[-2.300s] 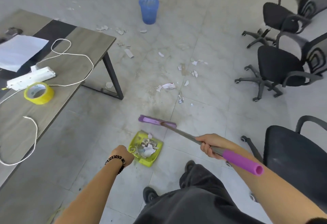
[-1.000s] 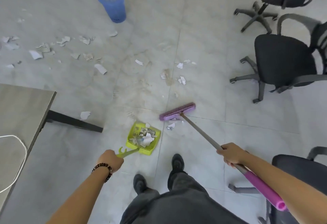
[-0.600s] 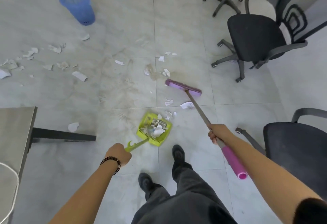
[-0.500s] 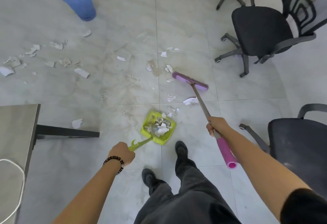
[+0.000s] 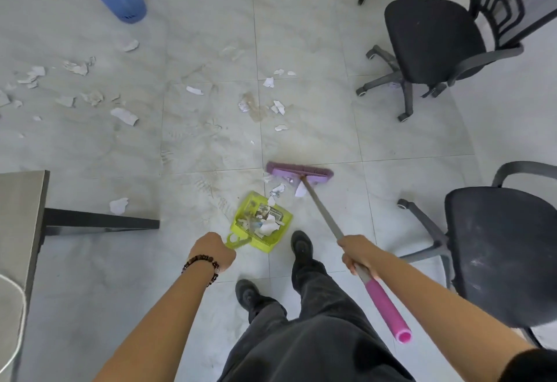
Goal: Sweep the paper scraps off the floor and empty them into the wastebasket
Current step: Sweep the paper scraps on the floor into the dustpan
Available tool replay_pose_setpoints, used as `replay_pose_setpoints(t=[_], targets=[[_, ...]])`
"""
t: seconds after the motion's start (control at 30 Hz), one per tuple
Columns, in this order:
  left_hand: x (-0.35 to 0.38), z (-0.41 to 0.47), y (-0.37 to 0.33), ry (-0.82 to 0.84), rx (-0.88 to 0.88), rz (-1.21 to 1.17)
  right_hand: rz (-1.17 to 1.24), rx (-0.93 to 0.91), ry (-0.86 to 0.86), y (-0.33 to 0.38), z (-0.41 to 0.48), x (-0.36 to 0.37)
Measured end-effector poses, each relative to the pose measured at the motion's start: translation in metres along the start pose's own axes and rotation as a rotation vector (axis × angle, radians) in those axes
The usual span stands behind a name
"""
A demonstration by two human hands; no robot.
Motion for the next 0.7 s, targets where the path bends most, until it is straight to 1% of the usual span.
replay_pose_setpoints(t=[0.1, 0.17, 0.27, 0.43, 0.5, 0.57, 0.7], targets=[[-0.009, 0.004, -0.001, -0.003, 0.017, -0.012, -0.039, 0.040, 0.044, -0.015, -0.026, -0.007], [-0.012, 0.004, -0.003, 0.002, 0.027, -0.029, -0.004, 0.106, 0.102, -0.018, -0.043, -0.014], [-0.015, 0.002, -0.001, 0.004, 0.035, -0.045, 0.130, 0.192, 0.159, -0.020, -0.064, -0.022], [-0.007, -0.007, 0.006, -0.012, 0.049, -0.066, 0.403, 0.186, 0.207, -0.012, -0.069, -0.024], [-0.001, -0.010, 0.006, -0.006, 0.053, -0.087, 0.485, 0.173, 0.198, -0.005, -0.068, -0.019], [0.002, -0.012, 0.006, -0.005, 0.054, -0.098, 0.500, 0.158, 0.168, 0.003, -0.067, -0.008], [0.003, -0.012, 0.008, -0.002, 0.050, -0.111, 0.391, 0.101, 0.044, 0.019, -0.046, 0.023]])
Point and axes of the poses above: each hand's wrist, its own z-axis towards the middle knuckle, its own x-axis out of the palm, y = z × x, the point moved 2 cm from there along z, towards the middle knuckle, and after that the axes turned 1 degree about -y, right-handed, at the moved point
